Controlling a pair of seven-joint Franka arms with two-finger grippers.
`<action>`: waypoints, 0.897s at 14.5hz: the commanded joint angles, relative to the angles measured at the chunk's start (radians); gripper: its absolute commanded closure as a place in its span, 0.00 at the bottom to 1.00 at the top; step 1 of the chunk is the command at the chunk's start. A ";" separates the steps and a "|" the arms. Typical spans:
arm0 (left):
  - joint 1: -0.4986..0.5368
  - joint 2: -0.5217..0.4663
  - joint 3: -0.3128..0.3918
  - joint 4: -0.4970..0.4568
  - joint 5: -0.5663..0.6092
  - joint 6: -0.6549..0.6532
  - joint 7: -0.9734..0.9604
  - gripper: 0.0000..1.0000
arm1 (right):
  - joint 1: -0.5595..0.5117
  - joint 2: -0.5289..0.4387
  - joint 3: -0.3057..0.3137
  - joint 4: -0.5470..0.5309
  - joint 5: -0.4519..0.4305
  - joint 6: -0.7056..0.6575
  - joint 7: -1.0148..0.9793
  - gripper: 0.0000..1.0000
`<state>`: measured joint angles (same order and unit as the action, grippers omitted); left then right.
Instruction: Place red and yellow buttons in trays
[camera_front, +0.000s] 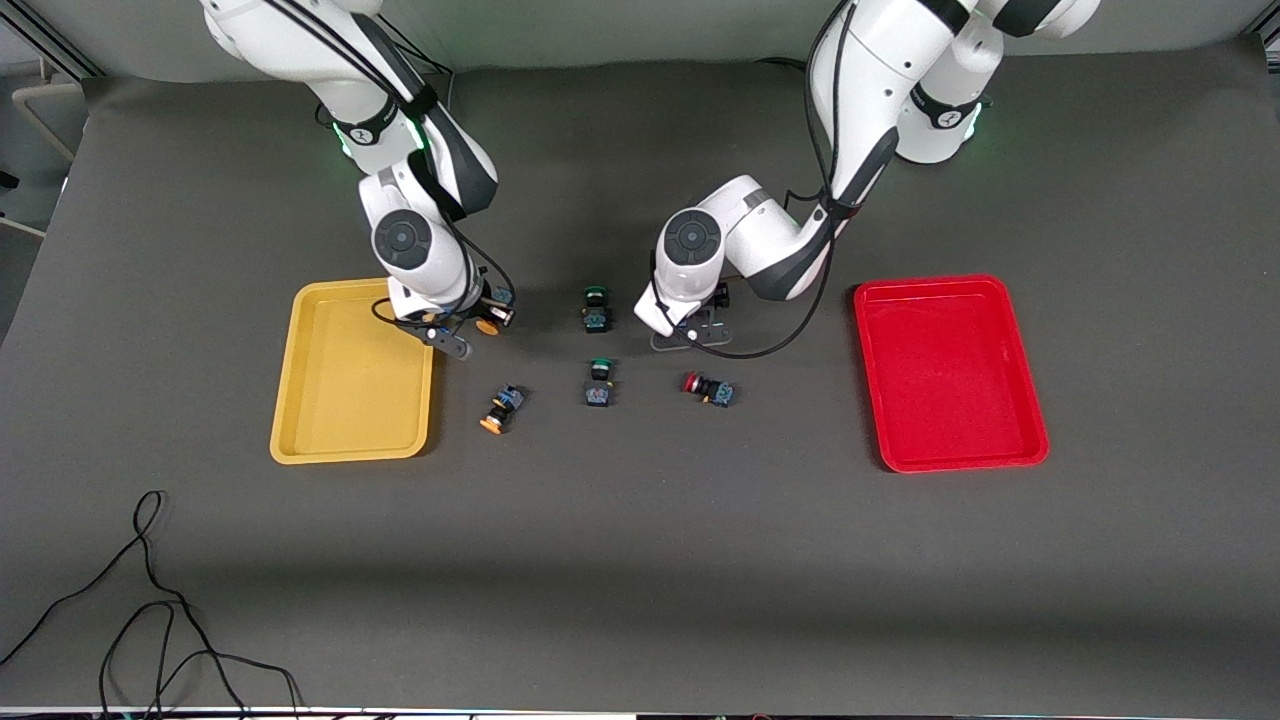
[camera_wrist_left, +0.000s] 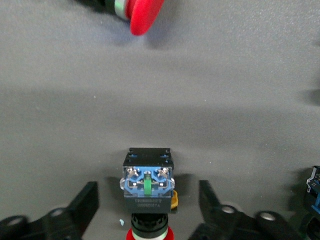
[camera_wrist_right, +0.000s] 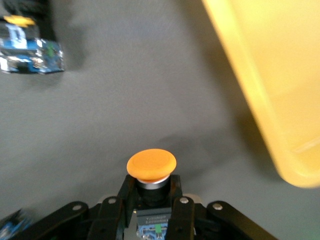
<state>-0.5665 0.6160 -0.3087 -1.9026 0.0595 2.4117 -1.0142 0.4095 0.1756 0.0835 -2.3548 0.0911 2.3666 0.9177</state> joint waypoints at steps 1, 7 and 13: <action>-0.020 -0.001 0.019 0.016 0.019 0.004 -0.060 0.77 | -0.050 -0.195 -0.054 0.022 0.015 -0.212 -0.138 0.80; 0.023 -0.091 0.019 0.043 0.013 -0.129 -0.060 0.96 | -0.047 -0.259 -0.344 -0.015 0.015 -0.253 -0.445 0.80; 0.215 -0.315 0.010 0.010 -0.053 -0.374 0.225 1.00 | -0.049 -0.098 -0.450 -0.110 0.015 0.014 -0.626 0.78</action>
<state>-0.4393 0.3870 -0.2927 -1.8354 0.0472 2.0959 -0.9292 0.3497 0.0170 -0.3296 -2.4632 0.0911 2.3130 0.3692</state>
